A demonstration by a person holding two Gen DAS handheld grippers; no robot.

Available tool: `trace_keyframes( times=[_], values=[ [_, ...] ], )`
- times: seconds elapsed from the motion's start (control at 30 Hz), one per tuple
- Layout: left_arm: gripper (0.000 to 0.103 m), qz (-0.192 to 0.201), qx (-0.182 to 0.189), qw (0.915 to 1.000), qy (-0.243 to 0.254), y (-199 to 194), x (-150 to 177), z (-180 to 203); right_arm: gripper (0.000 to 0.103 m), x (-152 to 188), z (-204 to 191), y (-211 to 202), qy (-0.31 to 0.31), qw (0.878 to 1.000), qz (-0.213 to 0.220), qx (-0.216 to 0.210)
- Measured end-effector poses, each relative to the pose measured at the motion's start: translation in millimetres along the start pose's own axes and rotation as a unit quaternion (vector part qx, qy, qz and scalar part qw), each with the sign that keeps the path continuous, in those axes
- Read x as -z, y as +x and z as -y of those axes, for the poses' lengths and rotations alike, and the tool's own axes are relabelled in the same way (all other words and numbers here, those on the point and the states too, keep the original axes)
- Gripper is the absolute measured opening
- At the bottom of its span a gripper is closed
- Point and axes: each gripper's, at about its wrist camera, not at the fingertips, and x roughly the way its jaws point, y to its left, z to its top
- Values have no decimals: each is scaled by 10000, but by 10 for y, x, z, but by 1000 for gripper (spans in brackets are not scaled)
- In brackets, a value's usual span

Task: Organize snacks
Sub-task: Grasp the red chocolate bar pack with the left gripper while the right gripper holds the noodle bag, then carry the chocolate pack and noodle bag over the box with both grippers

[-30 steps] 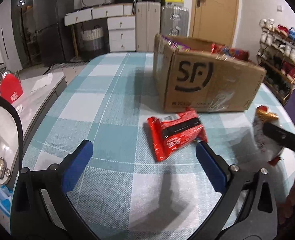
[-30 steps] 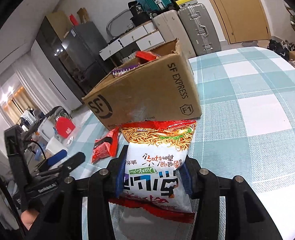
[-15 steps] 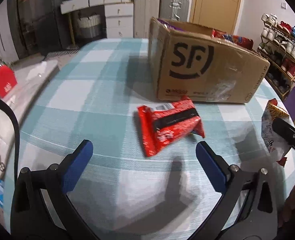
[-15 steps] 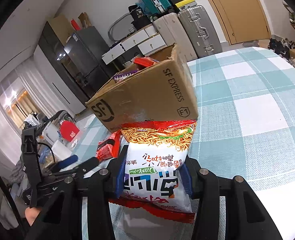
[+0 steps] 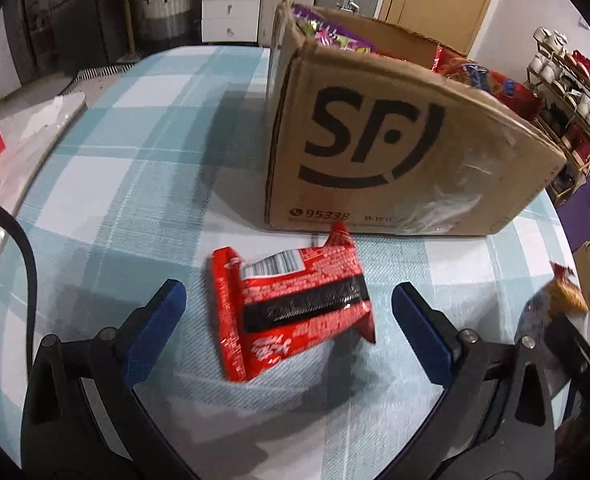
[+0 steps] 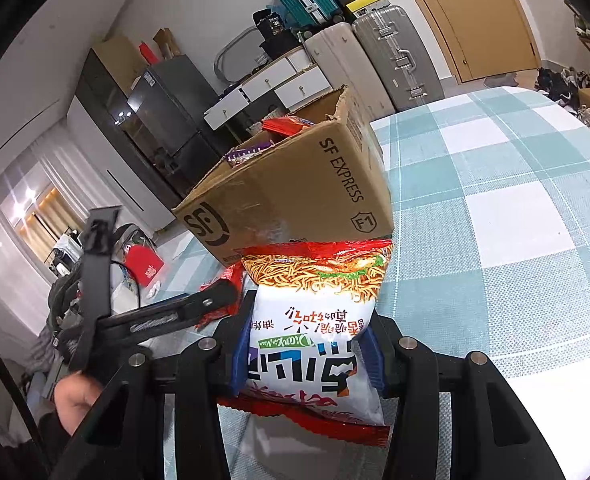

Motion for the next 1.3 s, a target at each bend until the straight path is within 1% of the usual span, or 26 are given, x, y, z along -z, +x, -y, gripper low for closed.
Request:
trace_keyframes(
  times=[0.13, 0.17, 0.2, 0.23, 0.27, 0.3, 0.33, 0.37, 0.6, 0.8, 1.0, 1.07, 1.13, 1.17, 1.3],
  values=[
    [95, 41, -90, 9999, 18, 13, 21, 12, 46, -2, 10, -12, 20, 10000, 12, -2],
    [90, 45, -98, 9999, 28, 5, 26, 9, 46, -2, 15, -7, 27, 10000, 8, -5],
    [82, 59, -71, 10000, 27, -17, 33, 1, 47, -2, 18, 0, 35, 10000, 2, -9],
    [77, 71, -26, 10000, 18, -39, 39, -18, 47, -2, 17, 4, 39, 10000, -9, -17],
    [68, 73, 56, 10000, -5, -60, 42, -39, 47, 0, 17, 14, 34, 10000, -21, -18],
    [61, 71, 148, 9999, -46, -82, 36, -70, 47, 0, 16, 20, 28, 10000, -25, -16],
    [58, 87, 206, 9997, -63, -100, 39, -97, 47, -1, 16, 19, 27, 10000, -16, -14],
    [46, 163, 282, 9994, -82, -141, 41, -124, 47, -3, 17, 14, 27, 10000, 3, -11],
    [46, 322, 369, 9986, 207, -397, 153, -140, 47, -1, 34, -9, 68, 10000, 49, 35],
    [46, 369, 421, 9983, 159, -632, 352, -194, 47, 15, -14, -34, -28, 9999, 97, -1],
    [46, 446, 481, 9977, 158, -762, 565, -215, 47, 36, -19, -28, -51, 9999, 103, -23],
    [46, 459, 518, 9975, 171, -812, 624, -205, 47, 43, -19, 3, -49, 10000, 33, -51],
    [46, 488, 560, 9970, 201, -867, 666, -185, 47, 49, 15, 61, 55, 9998, -127, -150],
    [46, 528, 574, 9967, 220, -910, 681, -176, 47, 52, 17, 69, 68, 9998, -167, -107],
    [46, 744, 555, 9952, 311, -1113, 700, -143, 47, 63, -39, -46, -39, 9999, -82, -83]
  ],
)
